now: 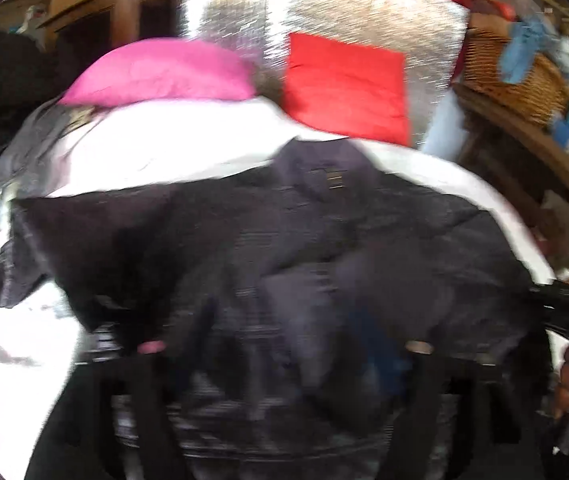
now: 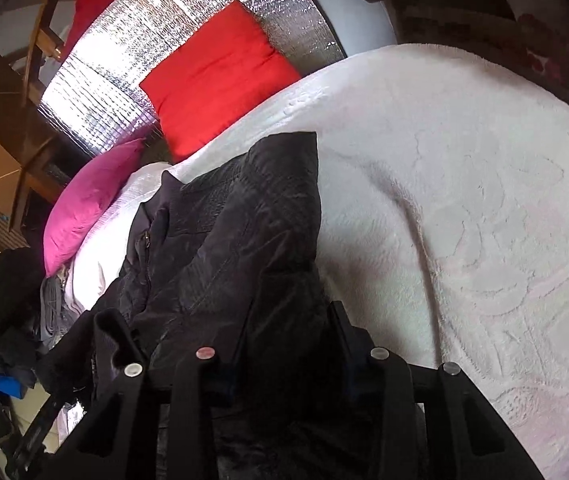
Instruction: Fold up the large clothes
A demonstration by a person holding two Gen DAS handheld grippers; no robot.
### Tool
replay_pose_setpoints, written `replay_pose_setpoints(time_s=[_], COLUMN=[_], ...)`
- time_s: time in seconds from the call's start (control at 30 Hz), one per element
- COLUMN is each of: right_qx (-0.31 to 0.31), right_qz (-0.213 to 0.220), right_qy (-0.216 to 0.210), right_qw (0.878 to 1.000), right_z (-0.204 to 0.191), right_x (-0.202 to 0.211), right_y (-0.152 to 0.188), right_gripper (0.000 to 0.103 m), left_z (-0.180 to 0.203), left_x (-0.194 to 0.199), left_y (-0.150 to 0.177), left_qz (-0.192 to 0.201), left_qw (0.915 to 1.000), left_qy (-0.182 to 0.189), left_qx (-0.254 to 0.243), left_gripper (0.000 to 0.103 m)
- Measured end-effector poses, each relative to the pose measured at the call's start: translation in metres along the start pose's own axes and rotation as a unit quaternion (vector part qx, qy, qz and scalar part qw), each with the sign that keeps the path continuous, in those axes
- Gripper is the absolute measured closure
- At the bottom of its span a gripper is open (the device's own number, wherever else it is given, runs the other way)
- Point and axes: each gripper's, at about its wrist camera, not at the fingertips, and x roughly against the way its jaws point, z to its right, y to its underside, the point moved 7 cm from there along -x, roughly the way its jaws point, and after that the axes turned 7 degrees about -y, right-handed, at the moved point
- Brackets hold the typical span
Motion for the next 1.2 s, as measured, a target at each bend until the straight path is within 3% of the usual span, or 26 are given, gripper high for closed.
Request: replay_pose_setpoints(time_s=[0.07,0.1,0.2,0.3,0.37,0.43,0.53,0.67,0.77,0.83,1.03,1.1,1.2], right_qx=[0.003,0.003,-0.001,-0.002,-0.002,-0.003,-0.004,-0.003,-0.005,-0.01,-0.029,-0.04,-0.061], right_qz=[-0.001,-0.002,-0.005,-0.007,-0.007,-0.009,-0.011,-0.011,-0.01,-0.01,-0.014,-0.013,-0.011], right_qy=[-0.002,-0.002,-0.002,-0.003,-0.003,-0.002,-0.002,-0.002,0.003,0.003,-0.012,-0.024,-0.043], right_qw=[1.0,1.0,1.0,1.0,1.0,1.0,1.0,1.0,1.0,1.0,0.999,0.999,0.997], right_z=[-0.001,0.0,0.001,0.003,0.004,0.005,0.005,0.005,0.006,0.008,0.01,0.012,0.016], right_x=[0.0,0.0,-0.001,-0.002,-0.002,-0.002,-0.004,-0.002,-0.003,-0.003,-0.004,-0.004,-0.005], right_y=[0.001,0.001,0.001,0.002,0.001,0.001,0.002,0.003,0.002,0.002,0.001,0.0,-0.002], right_gripper=[0.064,0.064,0.064,0.064,0.064,0.064,0.064,0.064,0.064,0.064,0.06,0.044,0.041], left_z=[0.025,0.038,0.058,0.05,0.034,0.021,0.004,-0.015,-0.037,-0.053,-0.08,-0.081,-0.075], left_x=[0.005,0.004,-0.016,-0.037,-0.042,-0.042,-0.039,-0.029,-0.013,-0.007,-0.026,-0.03,-0.034], left_y=[0.003,0.007,0.021,0.033,0.031,0.029,0.024,0.018,0.011,0.013,0.032,0.034,0.043], left_qz=[0.009,0.009,-0.016,-0.058,-0.066,-0.073,-0.075,-0.073,-0.047,-0.046,-0.104,-0.113,-0.138], left_qw=[0.9992,0.9987,0.9966,0.995,0.9958,0.9965,0.997,0.9967,0.9971,0.9965,0.9902,0.9873,0.9794], left_qy=[0.033,0.032,-0.005,-0.034,-0.042,-0.031,-0.019,-0.006,-0.048,-0.057,0.0,0.02,0.057], left_qx=[-0.021,-0.039,-0.08,-0.074,-0.048,-0.026,0.008,0.036,0.035,0.04,0.094,0.11,0.136], left_gripper=[0.016,0.014,0.013,0.014,0.024,0.048,0.061,0.058,0.053,0.042,0.04,0.04,0.04])
